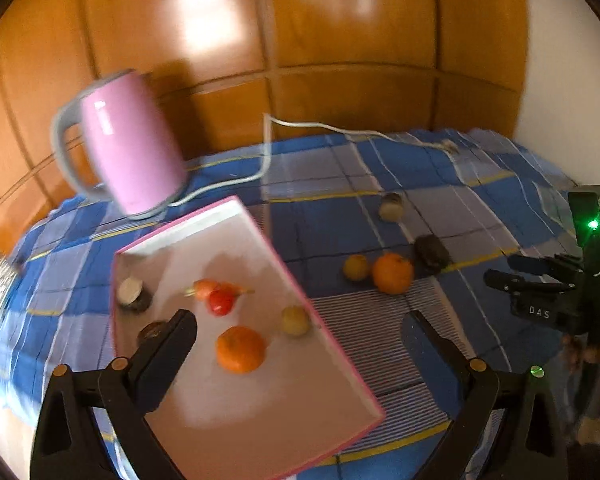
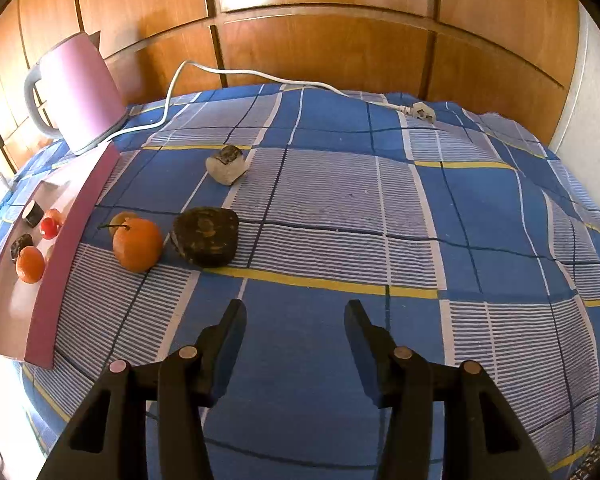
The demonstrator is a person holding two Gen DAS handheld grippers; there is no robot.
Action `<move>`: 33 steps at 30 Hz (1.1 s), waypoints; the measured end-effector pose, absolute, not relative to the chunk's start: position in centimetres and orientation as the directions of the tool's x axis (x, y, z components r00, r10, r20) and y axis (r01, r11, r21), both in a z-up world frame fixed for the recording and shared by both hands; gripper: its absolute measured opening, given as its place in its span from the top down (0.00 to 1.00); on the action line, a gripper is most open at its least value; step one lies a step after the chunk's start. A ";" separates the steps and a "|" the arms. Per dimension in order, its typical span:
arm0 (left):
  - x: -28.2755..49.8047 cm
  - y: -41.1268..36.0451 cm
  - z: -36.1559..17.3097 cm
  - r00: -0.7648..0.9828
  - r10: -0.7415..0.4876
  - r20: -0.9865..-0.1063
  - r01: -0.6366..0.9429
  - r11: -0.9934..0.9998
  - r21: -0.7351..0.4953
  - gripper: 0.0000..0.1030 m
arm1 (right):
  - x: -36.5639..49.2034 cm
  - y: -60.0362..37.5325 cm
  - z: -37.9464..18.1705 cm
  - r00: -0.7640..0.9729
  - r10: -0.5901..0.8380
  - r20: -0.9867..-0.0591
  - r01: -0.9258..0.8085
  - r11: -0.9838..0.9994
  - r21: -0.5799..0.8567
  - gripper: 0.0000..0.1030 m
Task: Organize fruits
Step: 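Reach the left gripper to the tan round fruit beside the orange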
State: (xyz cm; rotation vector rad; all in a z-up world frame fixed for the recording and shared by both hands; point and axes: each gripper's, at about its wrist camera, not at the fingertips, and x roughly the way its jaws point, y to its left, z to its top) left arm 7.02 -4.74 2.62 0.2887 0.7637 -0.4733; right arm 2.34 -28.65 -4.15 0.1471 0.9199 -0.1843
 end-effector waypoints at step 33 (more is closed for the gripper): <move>16.3 -15.0 -3.0 0.279 -0.265 -0.923 0.847 0.521 0.106 0.70 | 1.4 -31.6 -5.4 0.595 -0.066 -0.801 0.250 0.962 0.107 0.50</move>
